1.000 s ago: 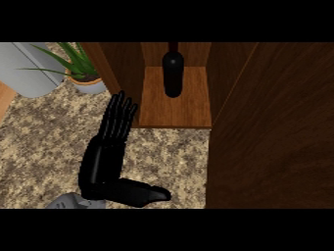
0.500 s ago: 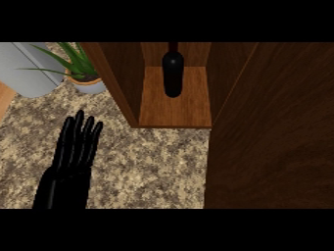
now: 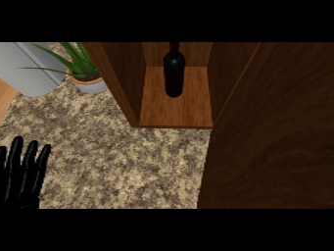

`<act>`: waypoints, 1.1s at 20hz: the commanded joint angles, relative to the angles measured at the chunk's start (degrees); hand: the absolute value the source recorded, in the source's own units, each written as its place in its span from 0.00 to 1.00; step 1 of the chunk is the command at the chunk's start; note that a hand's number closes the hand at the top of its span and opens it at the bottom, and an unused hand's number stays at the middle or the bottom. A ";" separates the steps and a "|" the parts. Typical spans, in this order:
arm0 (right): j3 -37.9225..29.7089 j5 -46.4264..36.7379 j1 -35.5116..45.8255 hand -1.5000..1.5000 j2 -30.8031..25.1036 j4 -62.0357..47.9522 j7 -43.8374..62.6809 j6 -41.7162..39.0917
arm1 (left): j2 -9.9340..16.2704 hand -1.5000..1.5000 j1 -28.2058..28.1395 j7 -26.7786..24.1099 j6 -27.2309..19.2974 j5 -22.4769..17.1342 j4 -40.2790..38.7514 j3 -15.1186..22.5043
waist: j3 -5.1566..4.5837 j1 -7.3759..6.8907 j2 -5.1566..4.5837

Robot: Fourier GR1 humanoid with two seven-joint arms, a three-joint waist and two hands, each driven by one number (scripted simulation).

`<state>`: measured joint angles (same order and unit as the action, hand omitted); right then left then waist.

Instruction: Pick up the wine, place it into the cabinet and close the cabinet

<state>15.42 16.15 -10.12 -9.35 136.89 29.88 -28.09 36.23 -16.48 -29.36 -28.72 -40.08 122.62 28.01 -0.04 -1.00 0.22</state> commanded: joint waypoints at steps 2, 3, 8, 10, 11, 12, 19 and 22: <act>9.37 -1.12 -2.12 1.00 2.64 8.73 5.21 3.39 | 3.65 0.00 -10.32 -3.48 6.97 -4.46 3.42 -7.55 | -0.05 0.14 0.16; 15.51 -7.43 0.27 1.00 5.42 8.24 7.36 6.09 | 4.81 0.00 -9.19 -2.53 7.84 -6.42 2.65 -10.77 | -0.15 -0.03 0.31; 20.93 -13.27 7.97 1.00 9.15 5.36 9.65 12.32 | 7.24 0.00 -18.03 -5.38 15.72 -9.31 3.53 -17.68 | -0.17 -0.68 0.45; 23.97 -16.18 12.05 1.00 9.22 3.38 10.01 15.38 | 8.24 0.00 -19.54 -3.33 16.67 -11.82 5.60 -21.17 | -0.10 -0.56 0.31; 26.00 -19.28 11.73 1.00 9.24 2.10 8.69 16.07 | 7.59 0.00 -21.56 -5.87 20.86 -12.74 1.61 -23.02 | -0.14 -0.62 0.42; 28.15 -20.89 14.69 1.00 9.26 2.49 11.25 18.92 | 8.01 0.00 -23.07 -6.12 21.21 -11.22 3.52 -22.71 | -0.15 -0.77 0.46; 27.13 -21.24 36.69 1.00 9.33 -12.30 12.67 32.33 | 8.66 0.00 -26.32 -3.99 28.39 -14.82 3.79 -30.67 | -0.07 -1.14 0.03; 27.98 -20.95 40.89 1.00 9.34 -21.78 7.10 37.70 | 7.12 0.00 -25.91 -3.17 30.04 -15.13 2.70 -31.58 | -0.02 -0.78 -0.17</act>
<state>43.20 -5.55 23.22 -0.17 123.58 39.62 3.19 44.61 -41.65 -33.21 -0.85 -55.16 125.54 -2.18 -0.09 -1.98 0.28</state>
